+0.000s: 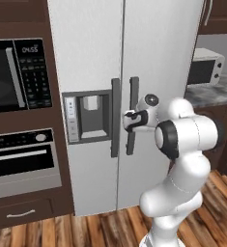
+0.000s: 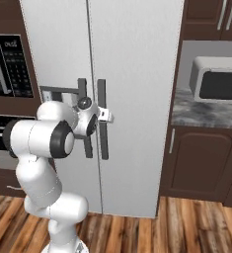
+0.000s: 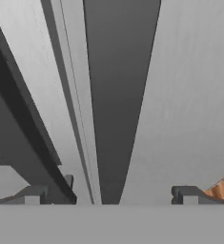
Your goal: Place one of the steaks on the plate and the other in the bowl. Then place the bowl in the fridge.
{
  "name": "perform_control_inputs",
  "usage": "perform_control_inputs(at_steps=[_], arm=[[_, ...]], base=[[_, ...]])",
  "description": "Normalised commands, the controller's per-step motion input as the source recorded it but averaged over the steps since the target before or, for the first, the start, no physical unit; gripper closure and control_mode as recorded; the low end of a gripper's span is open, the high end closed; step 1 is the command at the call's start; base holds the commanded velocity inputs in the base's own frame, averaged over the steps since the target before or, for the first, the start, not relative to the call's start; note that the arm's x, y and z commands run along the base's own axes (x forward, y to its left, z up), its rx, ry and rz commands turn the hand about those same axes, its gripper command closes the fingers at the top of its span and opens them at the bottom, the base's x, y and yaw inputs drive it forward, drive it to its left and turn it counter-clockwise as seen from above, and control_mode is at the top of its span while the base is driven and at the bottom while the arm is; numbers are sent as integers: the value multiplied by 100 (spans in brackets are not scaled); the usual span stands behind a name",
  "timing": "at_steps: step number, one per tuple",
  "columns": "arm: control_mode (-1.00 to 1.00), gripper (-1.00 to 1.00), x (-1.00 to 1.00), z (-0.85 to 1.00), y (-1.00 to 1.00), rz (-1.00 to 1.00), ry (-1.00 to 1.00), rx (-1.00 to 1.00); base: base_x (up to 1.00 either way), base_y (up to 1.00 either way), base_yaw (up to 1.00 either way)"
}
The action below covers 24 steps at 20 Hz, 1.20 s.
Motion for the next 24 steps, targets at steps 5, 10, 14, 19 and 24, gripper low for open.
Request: perform_control_inputs(at_steps=[5, 10, 14, 19, 24], arm=[[-100, -100, 48, -23, 0, 0, -11, 0], [-100, -100, 43, -9, 0, 2, -11, 0], [-100, 100, 55, 0, 0, 7, -2, 0], [-100, 100, 27, 0, -18, 3, 1, 0], [-100, 100, -46, 31, -40, -2, 2, 2]], base=[[0, 0, 0], [0, 0, 0], [0, 0, 0], [0, 0, 0], [0, 0, 0]])
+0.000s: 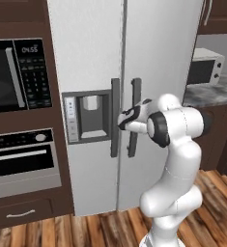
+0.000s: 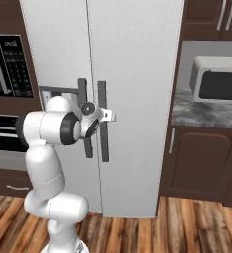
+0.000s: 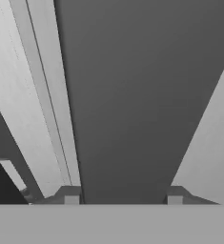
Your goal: Place one of the steaks on the plate and the other in the bowl. Then place the bowl in the fridge.
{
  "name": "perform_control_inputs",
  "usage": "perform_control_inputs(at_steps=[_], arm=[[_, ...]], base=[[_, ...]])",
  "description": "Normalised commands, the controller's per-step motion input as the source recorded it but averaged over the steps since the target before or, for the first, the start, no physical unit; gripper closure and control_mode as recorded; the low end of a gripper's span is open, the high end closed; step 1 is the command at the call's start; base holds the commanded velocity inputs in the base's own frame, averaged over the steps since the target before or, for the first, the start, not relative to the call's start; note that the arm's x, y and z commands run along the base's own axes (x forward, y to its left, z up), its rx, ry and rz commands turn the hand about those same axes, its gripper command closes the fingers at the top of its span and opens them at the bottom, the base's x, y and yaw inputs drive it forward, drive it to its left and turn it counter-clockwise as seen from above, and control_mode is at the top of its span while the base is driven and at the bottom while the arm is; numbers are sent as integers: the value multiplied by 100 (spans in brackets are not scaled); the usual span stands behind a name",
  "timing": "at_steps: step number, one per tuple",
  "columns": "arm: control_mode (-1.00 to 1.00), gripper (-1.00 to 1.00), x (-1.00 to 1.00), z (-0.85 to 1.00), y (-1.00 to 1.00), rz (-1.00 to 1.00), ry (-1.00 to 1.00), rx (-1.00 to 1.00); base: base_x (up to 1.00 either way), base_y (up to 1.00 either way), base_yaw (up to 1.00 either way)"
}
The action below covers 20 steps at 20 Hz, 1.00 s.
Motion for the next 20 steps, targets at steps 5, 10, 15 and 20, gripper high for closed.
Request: perform_control_inputs(at_steps=[5, 10, 15, 20], arm=[[-100, 100, -69, 60, -66, 1, 6, 10], [-100, 100, -98, 72, -83, 8, 7, 17], [-100, 100, -77, 36, -90, 14, -2, 10], [-100, -100, -3, 7, -1, 0, 0, 0]], base=[[0, 0, 0], [0, 0, 0], [0, 0, 0], [0, 0, 0]])
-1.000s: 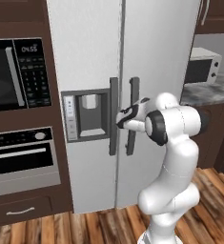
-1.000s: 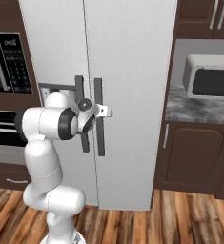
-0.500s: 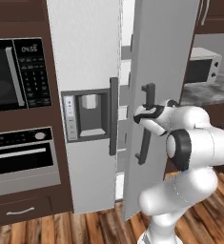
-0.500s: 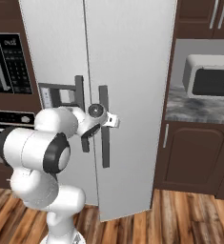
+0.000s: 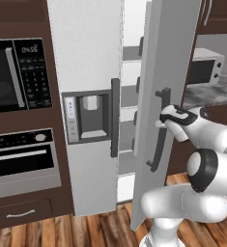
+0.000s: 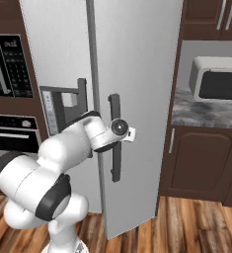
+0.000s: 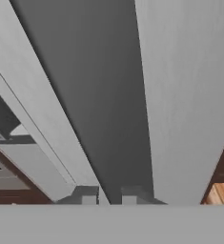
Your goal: Place one of the steaks on the plate and the other in the bowl. Then place the bowl in the fridge.
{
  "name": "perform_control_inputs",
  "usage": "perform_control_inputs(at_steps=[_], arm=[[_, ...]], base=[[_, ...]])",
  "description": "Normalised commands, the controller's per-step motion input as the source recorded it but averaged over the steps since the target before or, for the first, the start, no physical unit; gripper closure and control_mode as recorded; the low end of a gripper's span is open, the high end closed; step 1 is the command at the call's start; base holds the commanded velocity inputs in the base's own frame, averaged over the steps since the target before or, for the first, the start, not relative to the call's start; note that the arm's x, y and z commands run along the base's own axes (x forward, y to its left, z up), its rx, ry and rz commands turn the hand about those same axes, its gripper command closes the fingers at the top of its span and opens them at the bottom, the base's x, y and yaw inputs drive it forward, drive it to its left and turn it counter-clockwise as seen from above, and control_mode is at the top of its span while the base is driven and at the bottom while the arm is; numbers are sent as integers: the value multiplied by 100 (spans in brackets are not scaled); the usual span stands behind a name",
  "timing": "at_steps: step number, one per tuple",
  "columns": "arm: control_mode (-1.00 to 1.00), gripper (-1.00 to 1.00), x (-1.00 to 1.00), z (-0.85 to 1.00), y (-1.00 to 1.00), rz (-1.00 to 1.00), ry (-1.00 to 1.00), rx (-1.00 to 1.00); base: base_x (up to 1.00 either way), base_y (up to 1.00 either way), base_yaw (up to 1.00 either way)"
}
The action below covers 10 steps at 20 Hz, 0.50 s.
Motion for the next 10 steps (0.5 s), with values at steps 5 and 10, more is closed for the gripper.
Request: perform_control_inputs(at_steps=[5, 10], arm=[[-100, -100, -8, 14, -2, 0, 0, -3], [-100, -100, -77, 47, -27, -9, 0, -2]], base=[[0, 0, 0], [0, 0, 0]])
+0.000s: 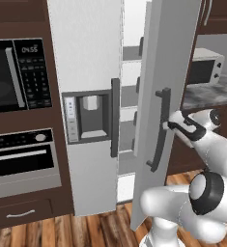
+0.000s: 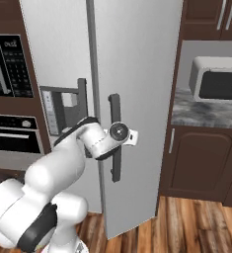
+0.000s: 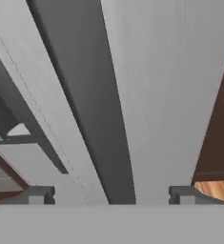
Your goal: Place one of the steaks on the plate and the other in the bowl. Then place the bowl in the fridge.
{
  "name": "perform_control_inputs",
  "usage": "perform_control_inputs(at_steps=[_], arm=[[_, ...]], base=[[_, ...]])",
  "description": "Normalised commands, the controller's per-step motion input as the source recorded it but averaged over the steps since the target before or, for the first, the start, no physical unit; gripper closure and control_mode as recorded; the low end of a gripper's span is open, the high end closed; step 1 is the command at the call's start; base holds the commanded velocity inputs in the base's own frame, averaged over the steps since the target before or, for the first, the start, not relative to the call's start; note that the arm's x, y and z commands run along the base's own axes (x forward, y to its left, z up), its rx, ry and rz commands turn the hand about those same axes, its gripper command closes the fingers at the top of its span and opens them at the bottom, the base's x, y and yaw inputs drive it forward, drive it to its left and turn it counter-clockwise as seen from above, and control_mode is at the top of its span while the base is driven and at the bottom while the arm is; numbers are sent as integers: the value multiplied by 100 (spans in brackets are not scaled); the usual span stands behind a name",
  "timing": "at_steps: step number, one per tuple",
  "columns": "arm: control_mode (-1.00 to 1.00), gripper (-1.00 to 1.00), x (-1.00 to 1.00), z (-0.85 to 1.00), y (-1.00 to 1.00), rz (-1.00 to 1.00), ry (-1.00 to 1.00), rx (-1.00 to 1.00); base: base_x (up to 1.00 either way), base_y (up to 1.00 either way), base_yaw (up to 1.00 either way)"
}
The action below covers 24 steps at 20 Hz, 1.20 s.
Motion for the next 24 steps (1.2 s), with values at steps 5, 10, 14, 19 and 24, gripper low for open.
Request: perform_control_inputs(at_steps=[5, 10, 14, 19, 24], arm=[[-100, -100, -100, 35, 51, -2, 9, -23], [-100, -100, -12, 27, 100, 0, 26, -64], [-100, -100, -1, 12, 100, 0, 27, -71], [-100, -100, 18, 0, 100, 6, 27, -62], [-100, -100, 91, 3, 82, 12, 52, -43]], base=[[0, 0, 0], [0, 0, 0], [0, 0, 0], [0, 0, 0], [0, 0, 0]])
